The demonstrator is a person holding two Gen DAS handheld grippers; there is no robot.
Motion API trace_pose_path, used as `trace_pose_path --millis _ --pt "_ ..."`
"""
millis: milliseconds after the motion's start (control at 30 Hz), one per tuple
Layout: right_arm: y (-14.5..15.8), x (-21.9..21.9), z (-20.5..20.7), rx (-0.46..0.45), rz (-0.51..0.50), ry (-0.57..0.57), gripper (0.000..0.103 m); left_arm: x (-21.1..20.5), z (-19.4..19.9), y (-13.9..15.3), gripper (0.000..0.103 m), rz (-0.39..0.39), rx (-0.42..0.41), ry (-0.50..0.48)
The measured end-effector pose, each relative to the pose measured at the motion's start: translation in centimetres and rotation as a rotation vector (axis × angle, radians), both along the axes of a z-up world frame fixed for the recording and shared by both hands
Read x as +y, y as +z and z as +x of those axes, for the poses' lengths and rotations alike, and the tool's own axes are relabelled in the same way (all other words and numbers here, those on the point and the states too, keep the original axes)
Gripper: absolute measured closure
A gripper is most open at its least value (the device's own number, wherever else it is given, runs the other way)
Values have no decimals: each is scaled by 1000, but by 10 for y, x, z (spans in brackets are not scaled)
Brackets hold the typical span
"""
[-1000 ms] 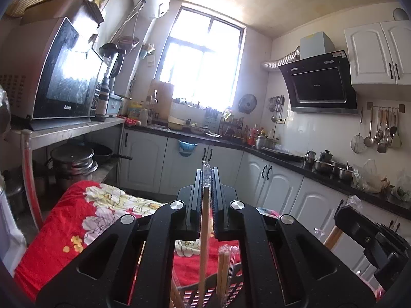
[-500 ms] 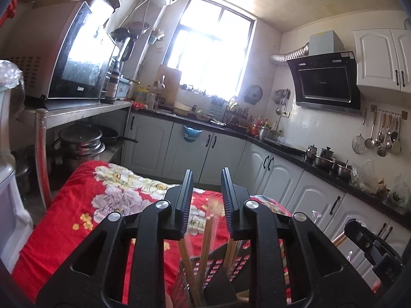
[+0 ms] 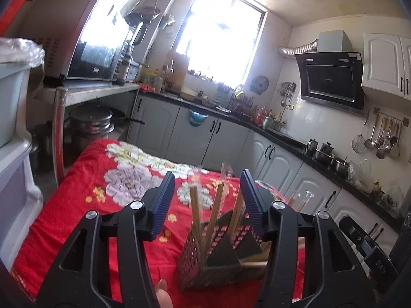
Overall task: Organize utensils
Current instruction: 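Lower the left tool's chopsticks into the basket and open it while the right tool releases its own, then move both open tools back down to the chopsticks on the cloth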
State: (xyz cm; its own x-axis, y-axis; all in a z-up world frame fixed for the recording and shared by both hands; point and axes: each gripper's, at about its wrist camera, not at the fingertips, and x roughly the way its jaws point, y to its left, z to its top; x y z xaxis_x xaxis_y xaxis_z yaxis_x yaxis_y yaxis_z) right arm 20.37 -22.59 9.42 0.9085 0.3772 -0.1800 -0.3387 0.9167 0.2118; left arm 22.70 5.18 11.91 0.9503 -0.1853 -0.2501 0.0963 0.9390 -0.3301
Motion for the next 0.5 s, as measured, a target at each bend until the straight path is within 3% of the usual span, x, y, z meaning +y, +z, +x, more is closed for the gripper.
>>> trace_pose_path --millis 133,500 --pt "-2 -2 -5 9 5 -1 69 2 -8 -6 46 -9 26 -8" --pt "-9 -5 -20 32 2 7 62 2 -30 -23 35 1 72 -18"
